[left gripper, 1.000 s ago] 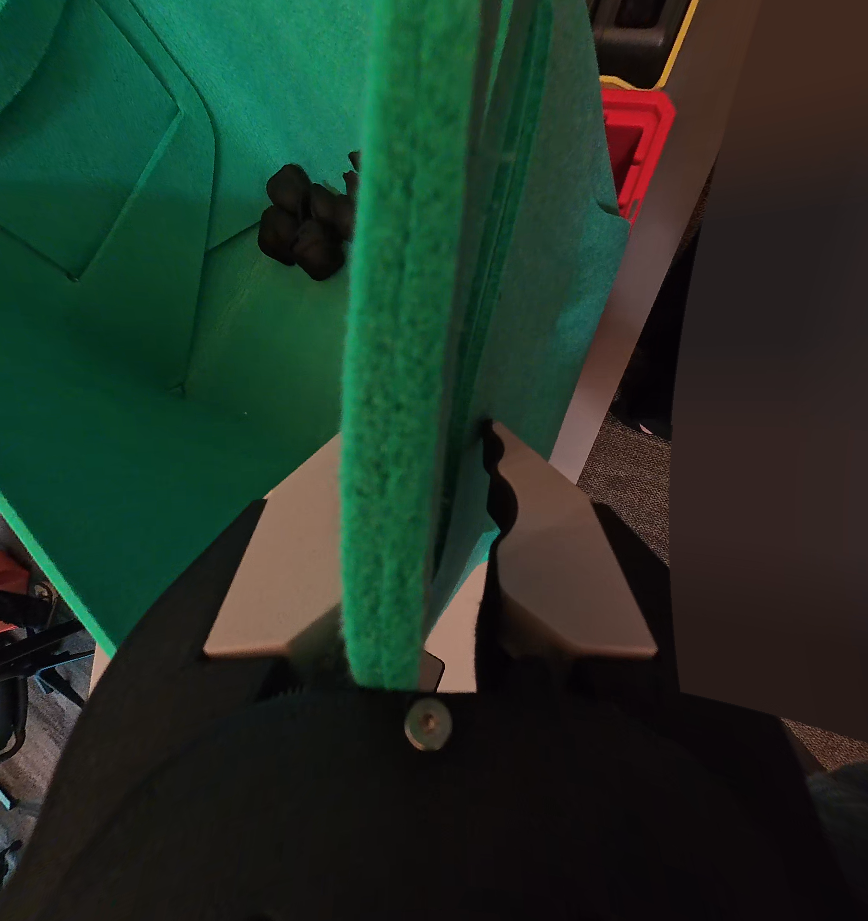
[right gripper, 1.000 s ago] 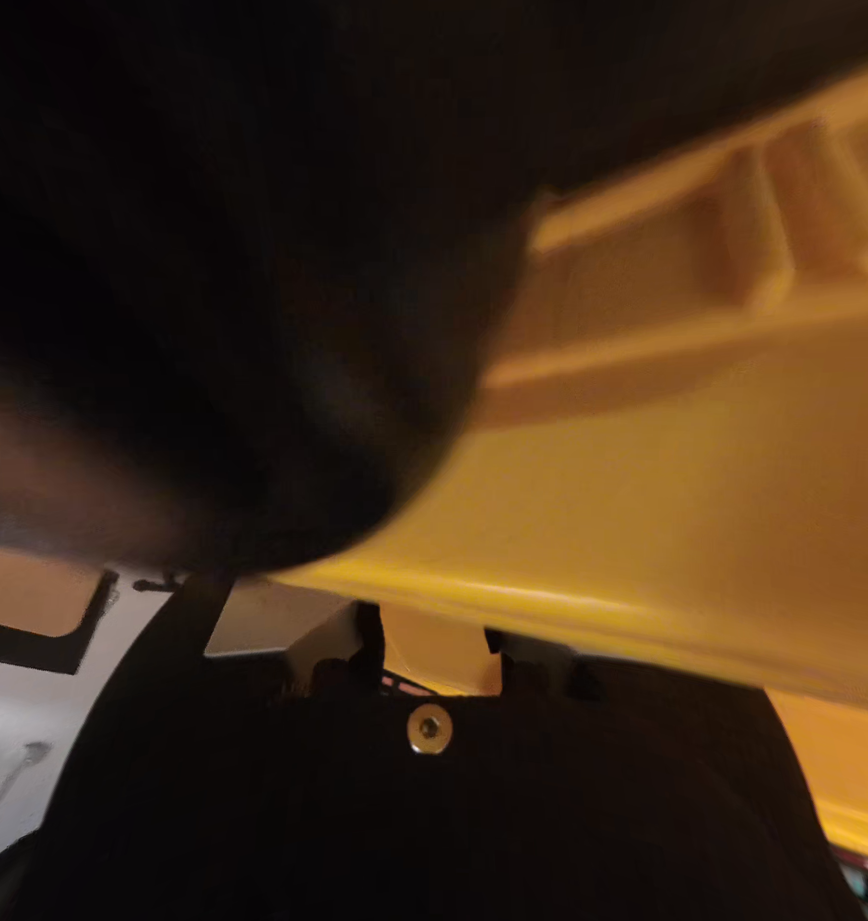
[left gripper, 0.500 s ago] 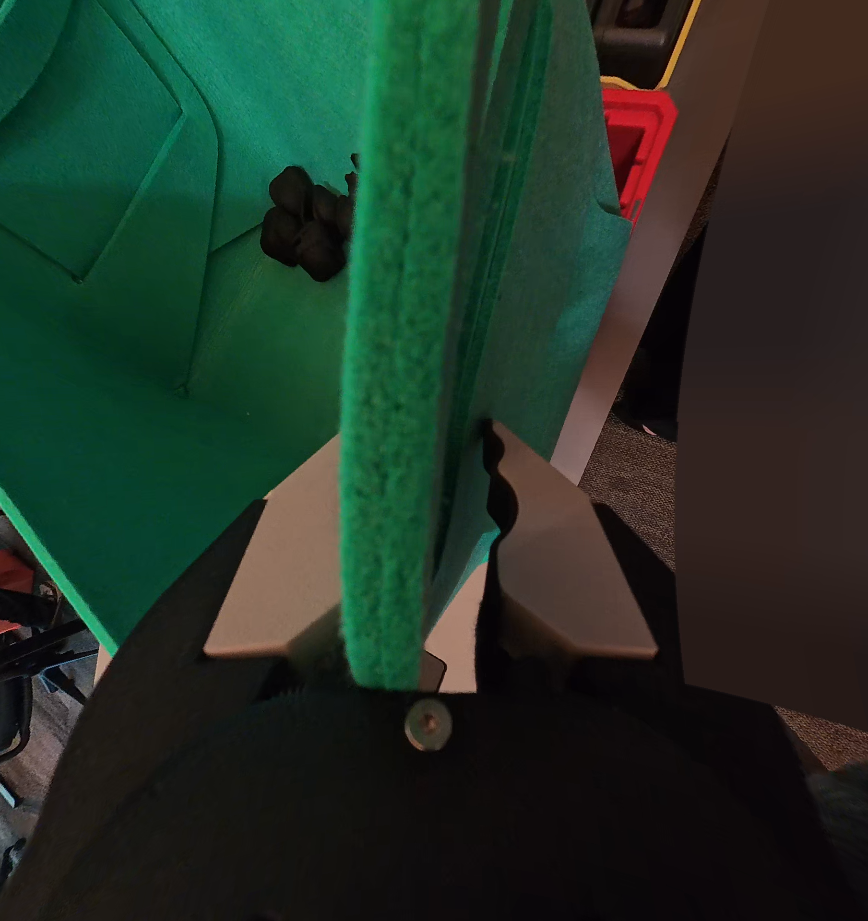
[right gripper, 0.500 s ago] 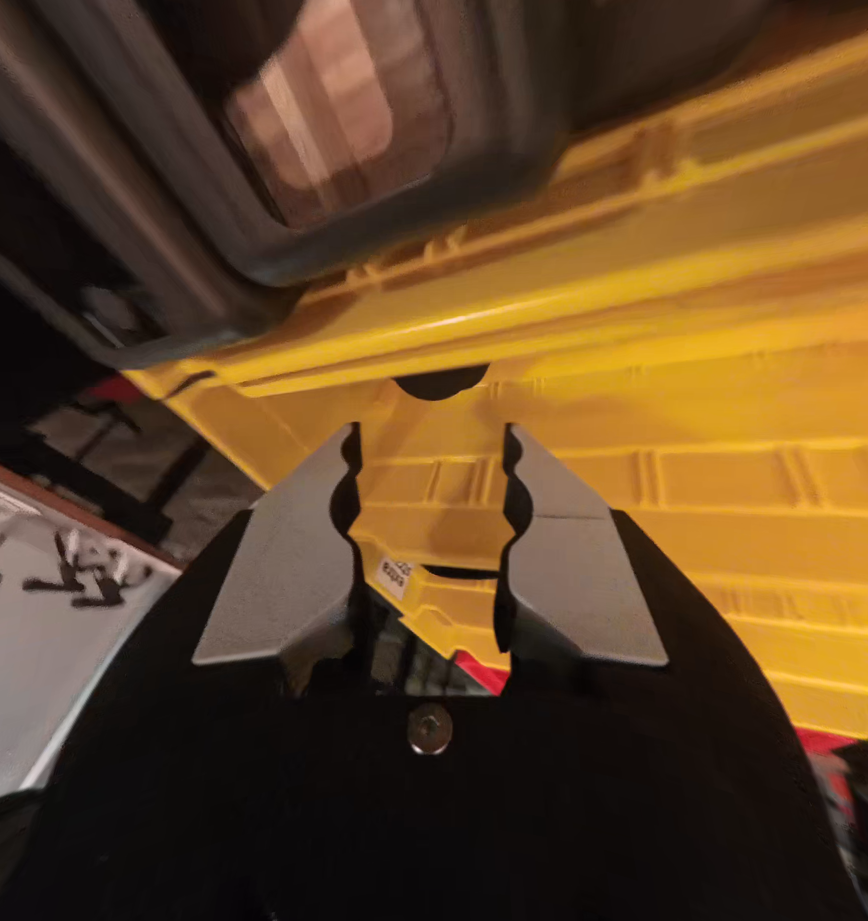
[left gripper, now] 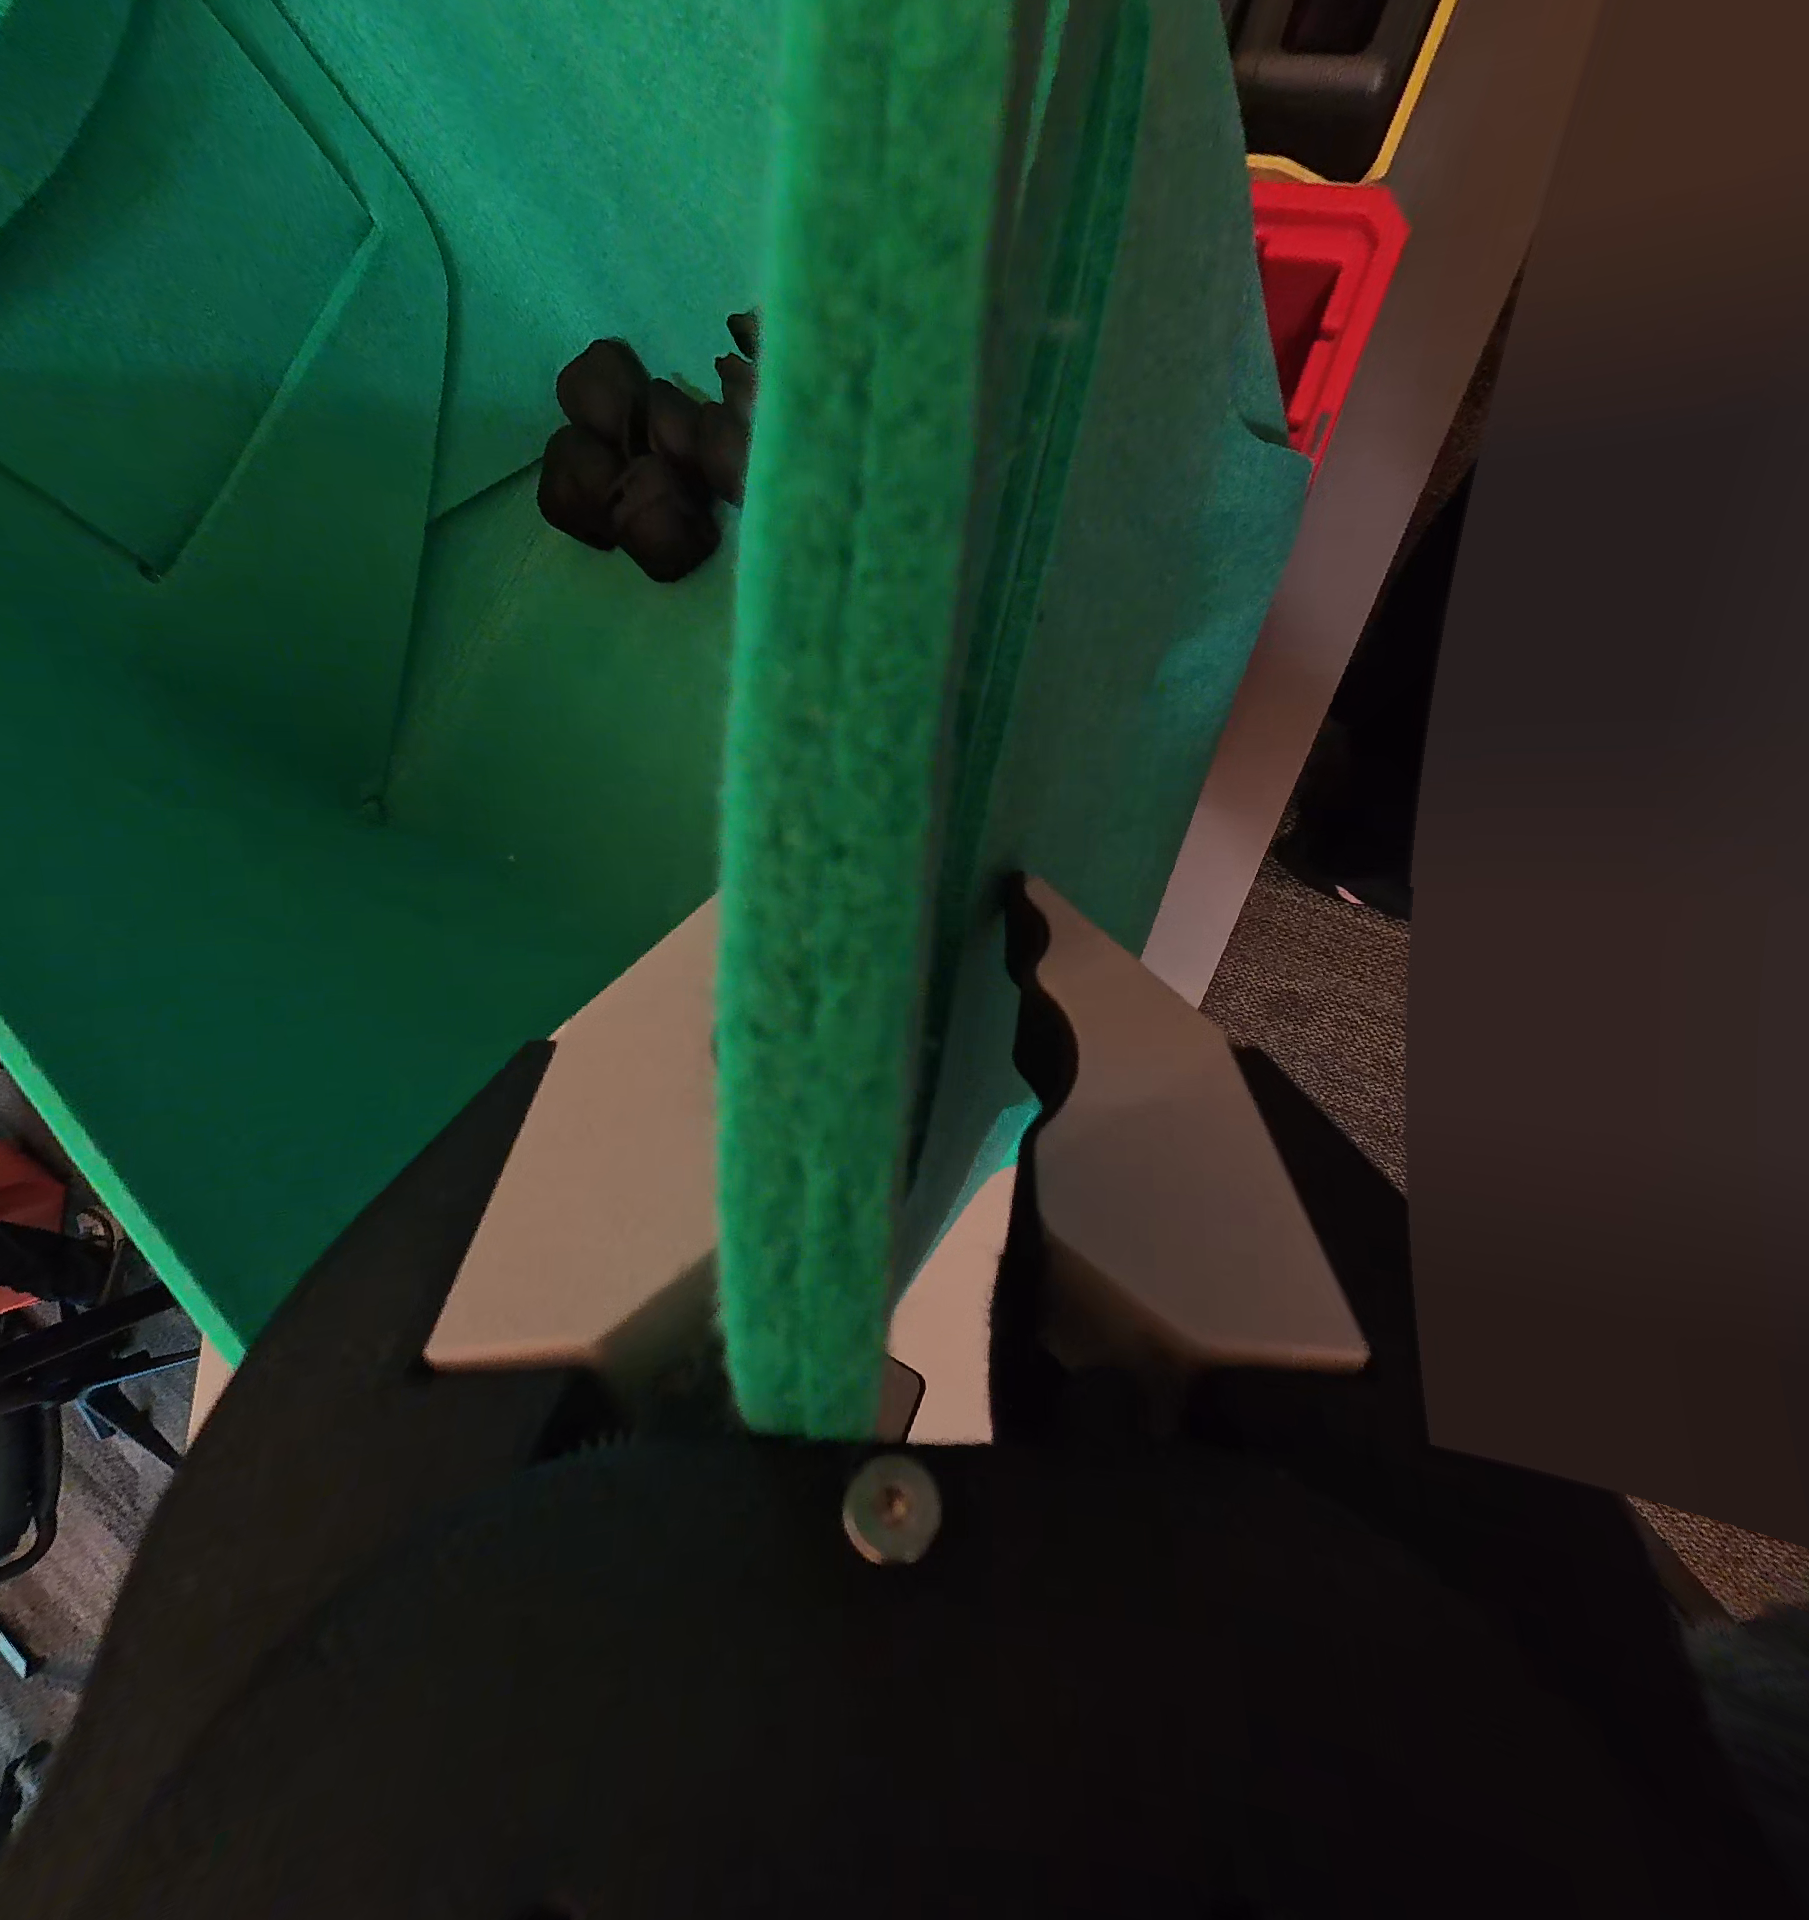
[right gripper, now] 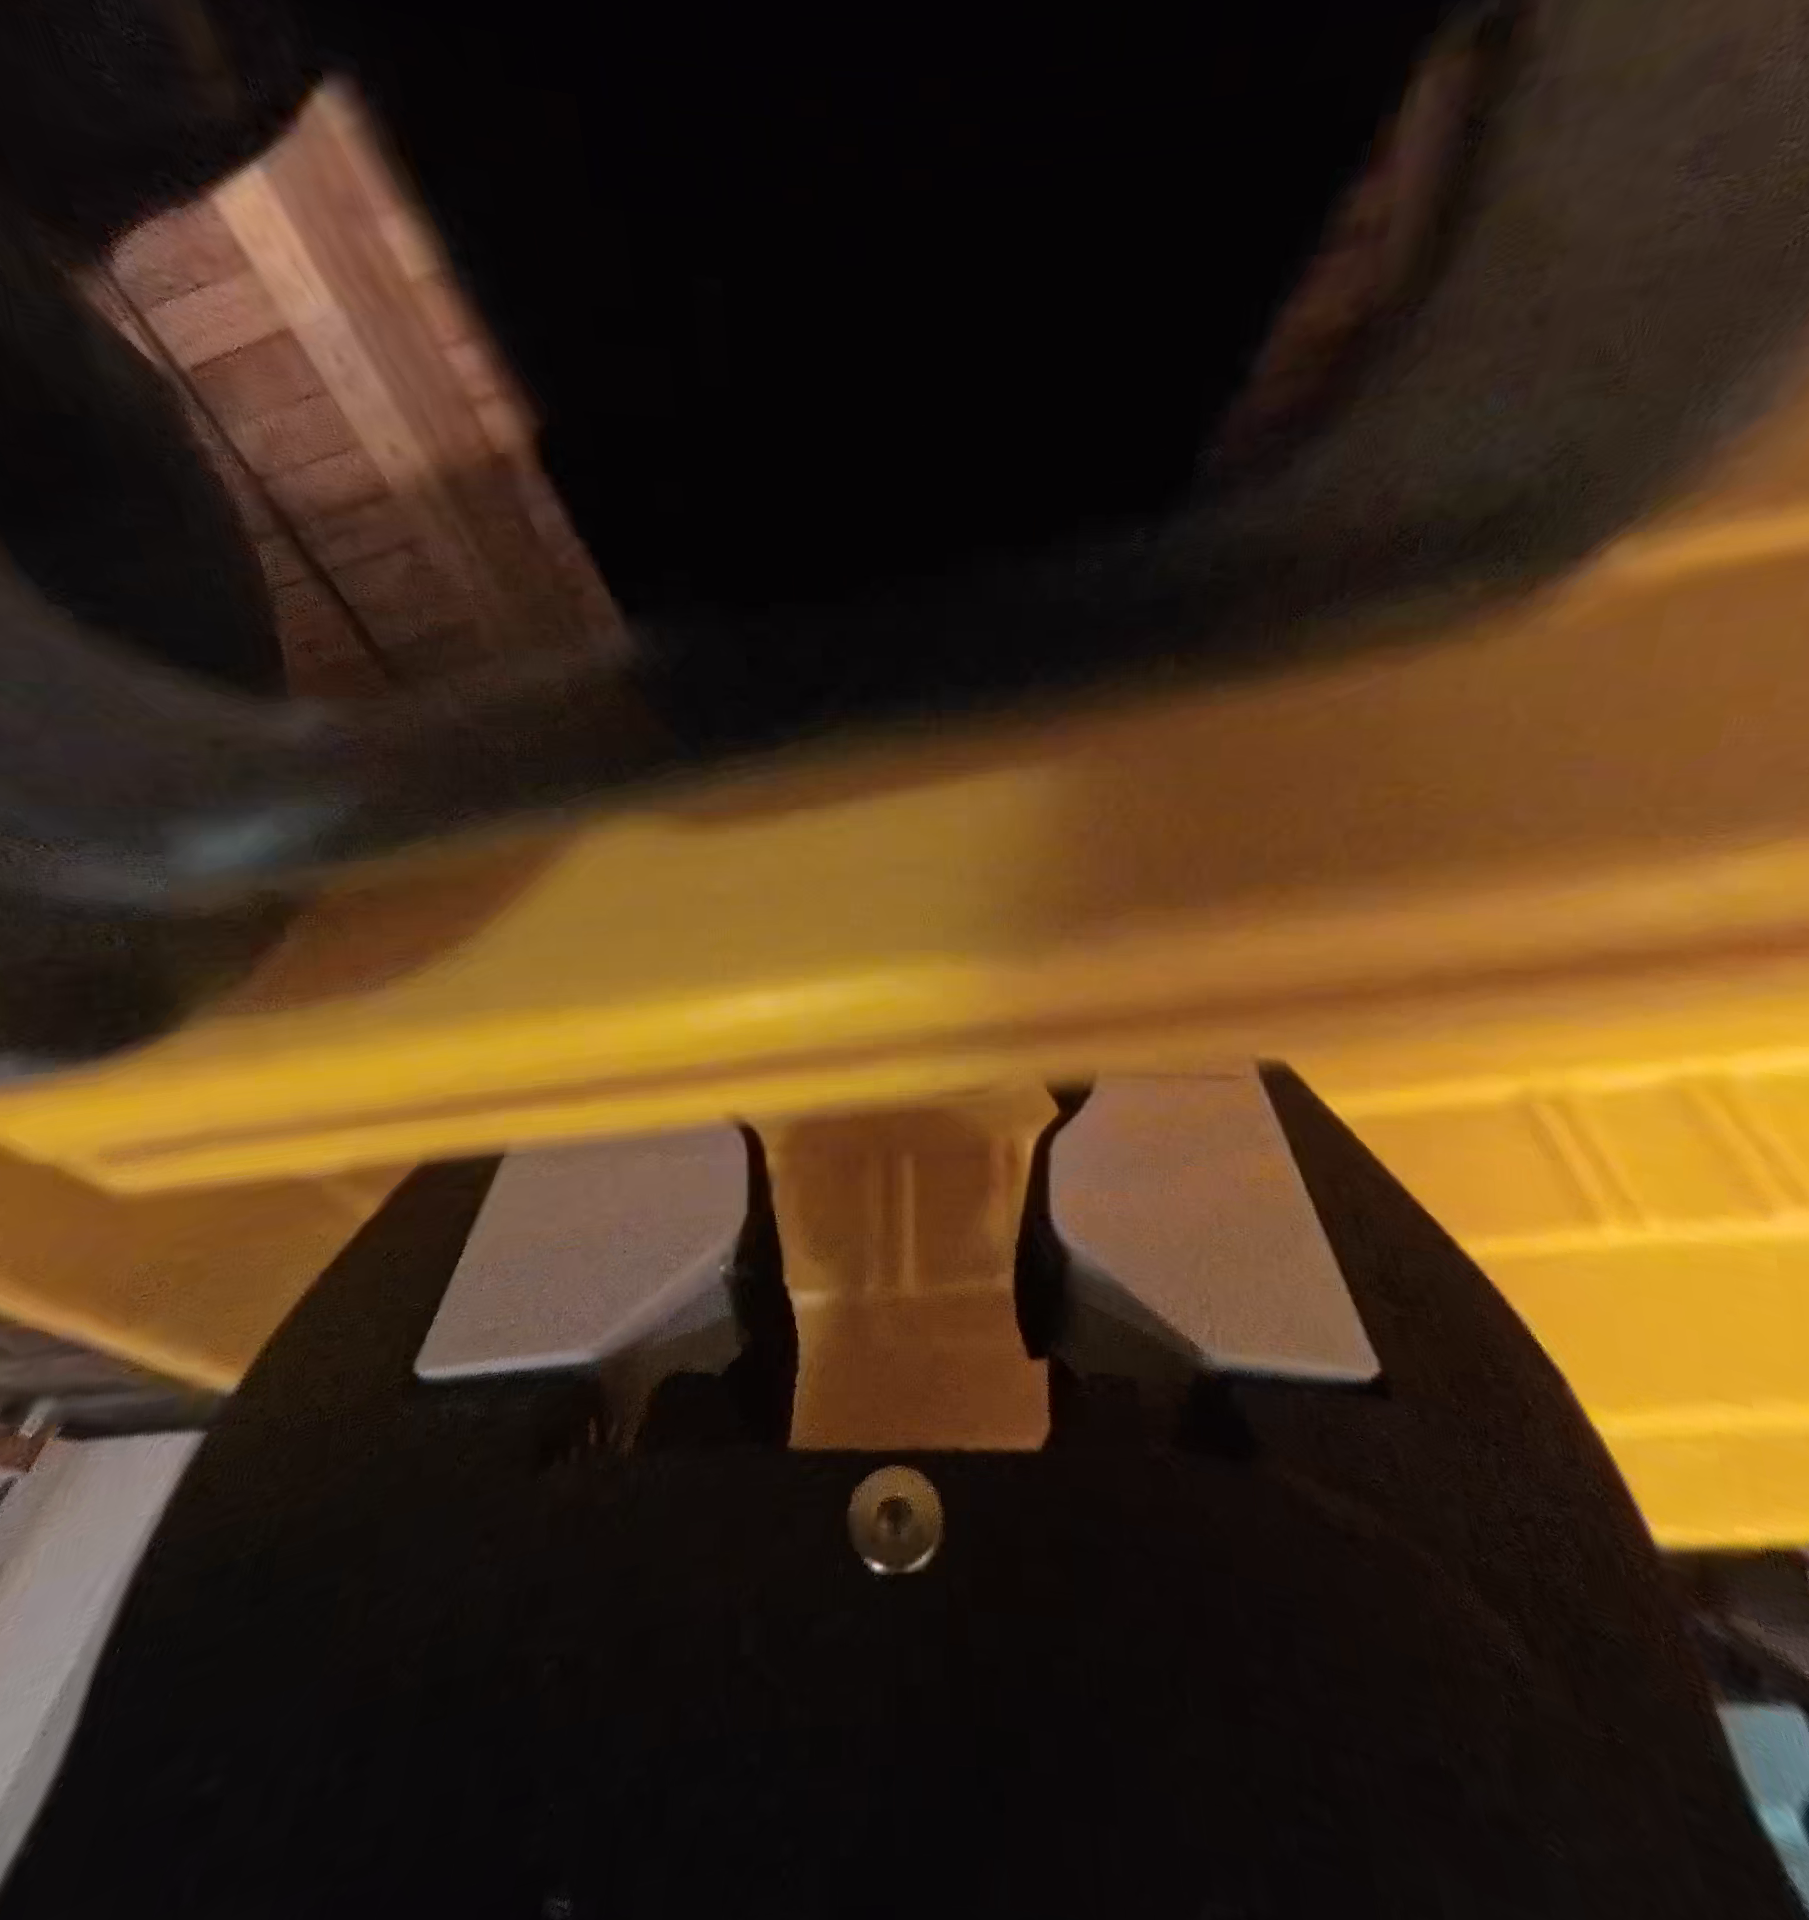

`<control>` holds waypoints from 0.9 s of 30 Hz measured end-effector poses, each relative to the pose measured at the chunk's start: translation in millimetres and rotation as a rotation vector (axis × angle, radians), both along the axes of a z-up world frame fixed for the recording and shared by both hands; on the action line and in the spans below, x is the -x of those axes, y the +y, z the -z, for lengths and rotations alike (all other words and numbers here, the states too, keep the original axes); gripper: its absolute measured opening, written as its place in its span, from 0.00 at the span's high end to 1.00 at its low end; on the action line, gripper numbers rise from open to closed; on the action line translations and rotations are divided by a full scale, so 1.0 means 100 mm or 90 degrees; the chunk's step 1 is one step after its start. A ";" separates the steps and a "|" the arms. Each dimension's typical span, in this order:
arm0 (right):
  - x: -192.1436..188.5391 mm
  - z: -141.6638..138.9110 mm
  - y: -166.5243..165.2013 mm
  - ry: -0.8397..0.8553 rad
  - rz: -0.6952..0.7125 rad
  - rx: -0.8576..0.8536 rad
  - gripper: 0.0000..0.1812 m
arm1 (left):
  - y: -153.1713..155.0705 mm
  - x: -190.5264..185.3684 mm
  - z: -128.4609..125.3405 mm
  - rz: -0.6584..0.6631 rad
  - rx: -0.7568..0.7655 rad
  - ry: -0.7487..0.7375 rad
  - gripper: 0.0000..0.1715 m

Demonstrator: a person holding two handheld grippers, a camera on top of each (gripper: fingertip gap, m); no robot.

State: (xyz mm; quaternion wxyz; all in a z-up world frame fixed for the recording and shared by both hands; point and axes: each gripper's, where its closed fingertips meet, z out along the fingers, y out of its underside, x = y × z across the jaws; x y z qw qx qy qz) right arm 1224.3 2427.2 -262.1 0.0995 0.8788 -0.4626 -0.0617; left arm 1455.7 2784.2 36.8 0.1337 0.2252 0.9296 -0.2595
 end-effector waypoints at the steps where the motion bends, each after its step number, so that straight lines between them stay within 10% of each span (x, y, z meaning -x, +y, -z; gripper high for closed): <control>1: -0.02 -0.10 -0.05 -0.011 0.000 0.015 0.73 | 0.00 0.01 0.00 0.000 -0.001 0.001 0.76; 7: -0.79 -1.77 -0.25 -0.379 0.129 0.059 0.73 | 0.01 0.02 0.03 -0.008 0.006 0.002 0.76; 13: -1.89 -3.74 0.90 -0.813 -0.013 -0.164 0.72 | 0.00 0.01 0.02 -0.012 0.008 0.000 0.76; 18: -2.23 -3.94 1.54 -0.804 -0.119 -0.252 0.53 | -0.01 0.02 0.01 -0.014 0.005 0.000 0.75; 27: -1.69 -4.06 0.83 -0.990 0.019 -0.149 0.60 | -0.23 0.06 -0.10 -0.001 0.093 -0.052 0.48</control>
